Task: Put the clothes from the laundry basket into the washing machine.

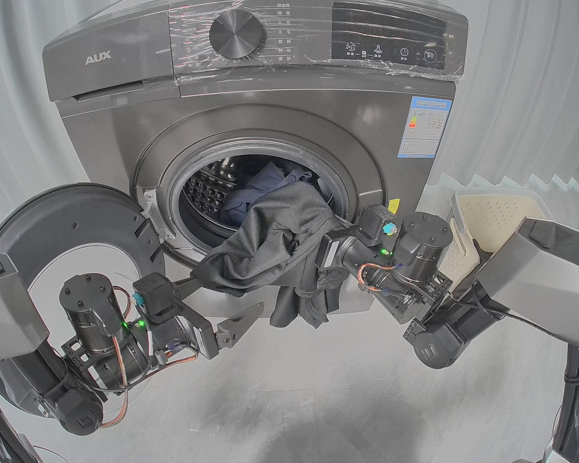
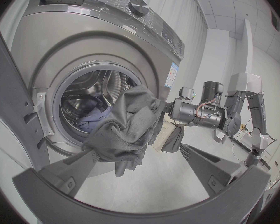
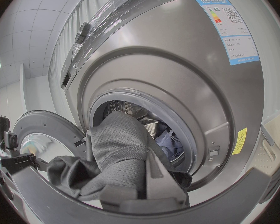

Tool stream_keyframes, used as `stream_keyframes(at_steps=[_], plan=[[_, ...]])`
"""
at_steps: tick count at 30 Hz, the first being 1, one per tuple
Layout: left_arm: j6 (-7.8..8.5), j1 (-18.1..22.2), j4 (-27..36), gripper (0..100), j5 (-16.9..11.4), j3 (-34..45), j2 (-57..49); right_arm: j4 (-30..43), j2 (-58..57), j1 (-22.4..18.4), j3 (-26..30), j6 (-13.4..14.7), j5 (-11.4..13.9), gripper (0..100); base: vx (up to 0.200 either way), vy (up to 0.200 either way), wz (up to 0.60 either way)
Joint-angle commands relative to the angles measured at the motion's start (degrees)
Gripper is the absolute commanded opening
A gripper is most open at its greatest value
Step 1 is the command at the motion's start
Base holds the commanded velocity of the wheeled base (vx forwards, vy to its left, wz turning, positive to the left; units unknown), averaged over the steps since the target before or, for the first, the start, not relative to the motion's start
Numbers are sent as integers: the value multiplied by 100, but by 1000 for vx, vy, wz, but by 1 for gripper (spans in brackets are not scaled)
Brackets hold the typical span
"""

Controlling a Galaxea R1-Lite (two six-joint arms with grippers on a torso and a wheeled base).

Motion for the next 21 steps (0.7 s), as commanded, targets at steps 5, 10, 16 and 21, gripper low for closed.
stream_keyframes(at_steps=[5, 10, 16, 21], plan=[[-13, 25, -10, 100, -46, -227, -227, 69, 17, -34, -68, 10, -10, 0, 0, 0, 0], [-22, 25, -10, 100, -28, -403, -218, 69, 26, 159, -51, 10, -10, 0, 0, 0, 0], [-66, 95, -10, 100, 24, -781, -227, 78, 43, 397, -59, 19, -10, 0, 0, 0, 0], [-13, 33, -10, 100, 7, -561, -113, 78, 34, 414, -112, 36, -10, 0, 0, 0, 0]])
